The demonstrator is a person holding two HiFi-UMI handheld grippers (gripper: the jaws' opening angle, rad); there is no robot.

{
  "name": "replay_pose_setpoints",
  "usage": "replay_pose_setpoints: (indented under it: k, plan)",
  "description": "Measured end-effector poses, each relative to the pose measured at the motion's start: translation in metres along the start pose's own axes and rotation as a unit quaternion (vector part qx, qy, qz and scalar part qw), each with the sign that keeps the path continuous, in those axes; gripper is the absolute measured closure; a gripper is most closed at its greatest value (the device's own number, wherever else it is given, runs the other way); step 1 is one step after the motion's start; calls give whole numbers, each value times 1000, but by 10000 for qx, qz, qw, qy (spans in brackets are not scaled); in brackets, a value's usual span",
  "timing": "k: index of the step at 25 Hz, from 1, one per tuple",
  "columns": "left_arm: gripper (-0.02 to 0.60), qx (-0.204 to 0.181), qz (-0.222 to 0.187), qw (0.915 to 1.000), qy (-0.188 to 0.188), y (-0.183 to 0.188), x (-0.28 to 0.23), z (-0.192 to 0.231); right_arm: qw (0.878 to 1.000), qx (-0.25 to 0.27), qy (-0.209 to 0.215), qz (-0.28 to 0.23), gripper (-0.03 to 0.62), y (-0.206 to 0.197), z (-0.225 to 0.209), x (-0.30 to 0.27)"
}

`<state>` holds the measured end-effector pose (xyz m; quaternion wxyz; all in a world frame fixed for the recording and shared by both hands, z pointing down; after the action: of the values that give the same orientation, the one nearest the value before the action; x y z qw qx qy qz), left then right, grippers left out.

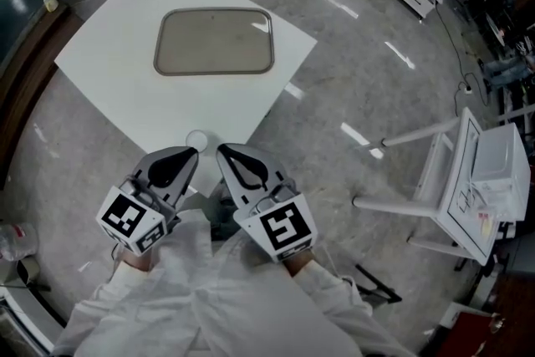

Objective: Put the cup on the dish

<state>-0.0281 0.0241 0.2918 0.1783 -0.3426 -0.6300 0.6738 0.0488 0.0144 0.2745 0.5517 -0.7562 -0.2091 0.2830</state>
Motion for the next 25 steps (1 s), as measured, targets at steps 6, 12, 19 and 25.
replay_pose_setpoints:
  k: [6,12,19,25]
  plan:
    - [571,48,145,9999,8,-4,9,6,9999,-80,-82,15,582,2,6,-2]
    - [571,-7,291,9993,-227,-7,12,8,9995,-213,-210,100,582,0,7,-8]
    - [571,65,321,9990,-293,-17,10,16,9988,-357,-257,231,582,-11,5,-14]
    - [571,-221,146,9988,-413,-24,-1,20,9978,-342,-253,506,581,-23,-6,-22]
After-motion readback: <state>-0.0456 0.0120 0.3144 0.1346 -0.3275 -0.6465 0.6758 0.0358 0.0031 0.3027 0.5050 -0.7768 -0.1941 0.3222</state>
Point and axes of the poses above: the fingertips, and each gripper's own axes: x backward along the fingers, z to its left, y out of its top, the point moved 3 cm from there along x, backward along the fingers, and after that the axes turned 13 degrees about -x, right-handed, at the moved point
